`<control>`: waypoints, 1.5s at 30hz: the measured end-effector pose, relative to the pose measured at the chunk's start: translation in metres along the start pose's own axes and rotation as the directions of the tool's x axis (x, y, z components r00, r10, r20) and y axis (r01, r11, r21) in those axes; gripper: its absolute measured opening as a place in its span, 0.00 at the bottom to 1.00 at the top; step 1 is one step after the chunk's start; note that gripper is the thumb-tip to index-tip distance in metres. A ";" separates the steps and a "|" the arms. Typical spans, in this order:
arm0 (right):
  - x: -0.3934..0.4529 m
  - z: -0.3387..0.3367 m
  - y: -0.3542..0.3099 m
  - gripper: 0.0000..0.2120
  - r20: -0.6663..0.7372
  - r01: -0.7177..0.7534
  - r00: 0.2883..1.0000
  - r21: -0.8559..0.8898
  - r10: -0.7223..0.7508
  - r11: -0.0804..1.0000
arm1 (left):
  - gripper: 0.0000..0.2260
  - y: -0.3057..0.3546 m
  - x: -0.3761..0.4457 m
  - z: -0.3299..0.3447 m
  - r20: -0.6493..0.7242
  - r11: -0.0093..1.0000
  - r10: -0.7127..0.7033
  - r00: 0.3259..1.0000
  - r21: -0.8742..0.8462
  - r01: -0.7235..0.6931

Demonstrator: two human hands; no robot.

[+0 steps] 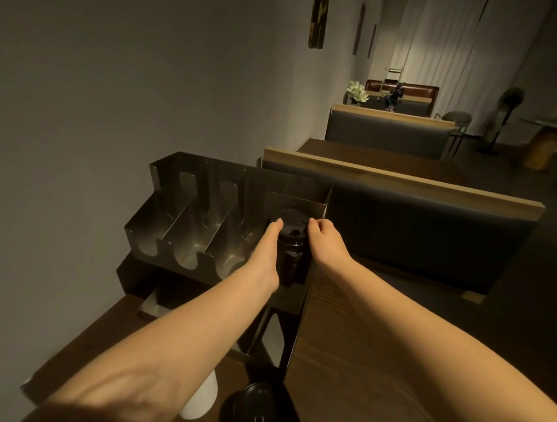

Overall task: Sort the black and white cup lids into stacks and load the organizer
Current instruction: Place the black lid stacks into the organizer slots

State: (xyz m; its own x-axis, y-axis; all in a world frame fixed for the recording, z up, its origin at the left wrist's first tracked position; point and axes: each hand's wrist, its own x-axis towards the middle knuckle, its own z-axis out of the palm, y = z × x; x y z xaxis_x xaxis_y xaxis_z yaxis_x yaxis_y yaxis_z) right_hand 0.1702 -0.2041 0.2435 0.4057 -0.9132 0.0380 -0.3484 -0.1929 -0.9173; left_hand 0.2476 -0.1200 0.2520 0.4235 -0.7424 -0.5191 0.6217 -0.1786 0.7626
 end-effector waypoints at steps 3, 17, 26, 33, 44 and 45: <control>0.005 0.000 0.001 0.19 -0.017 -0.014 1.000 -0.053 0.013 0.998 | 0.18 0.002 -0.003 0.006 -0.009 0.999 -0.028 1.000 -0.019 0.028; 0.017 0.010 0.019 0.18 0.067 0.167 0.986 -0.545 -0.156 0.822 | 0.26 -0.019 0.009 0.022 -0.174 0.995 -0.092 0.980 -0.053 0.084; 0.008 0.019 0.027 0.19 0.237 0.265 0.963 -0.771 -0.125 0.579 | 0.18 -0.007 0.011 0.004 -0.151 0.947 -0.191 0.970 0.233 0.222; 0.000 0.013 0.020 0.21 0.246 0.334 0.942 -0.679 -0.226 0.653 | 0.21 0.008 -0.005 0.005 -0.081 0.919 -0.187 0.979 0.339 0.203; -0.010 0.007 0.041 0.22 0.387 0.426 0.901 -0.707 -0.197 0.564 | 0.32 -0.005 0.029 -0.040 0.420 -0.452 0.142 0.896 0.833 -0.319; -0.012 0.007 0.040 0.22 0.394 0.421 0.903 -0.723 -0.173 0.548 | 0.32 -0.002 0.029 -0.040 0.420 -0.488 0.126 0.898 0.815 -0.313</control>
State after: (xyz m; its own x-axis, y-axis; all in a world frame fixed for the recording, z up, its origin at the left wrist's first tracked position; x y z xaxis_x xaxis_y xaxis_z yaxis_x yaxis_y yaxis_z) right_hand 0.1574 -0.1985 0.2035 0.7594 -0.6496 0.0370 -0.6314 -0.7494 -0.1995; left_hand 0.2855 -0.1154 0.2199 0.1821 -0.9611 -0.2077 -0.9728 -0.2069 0.1044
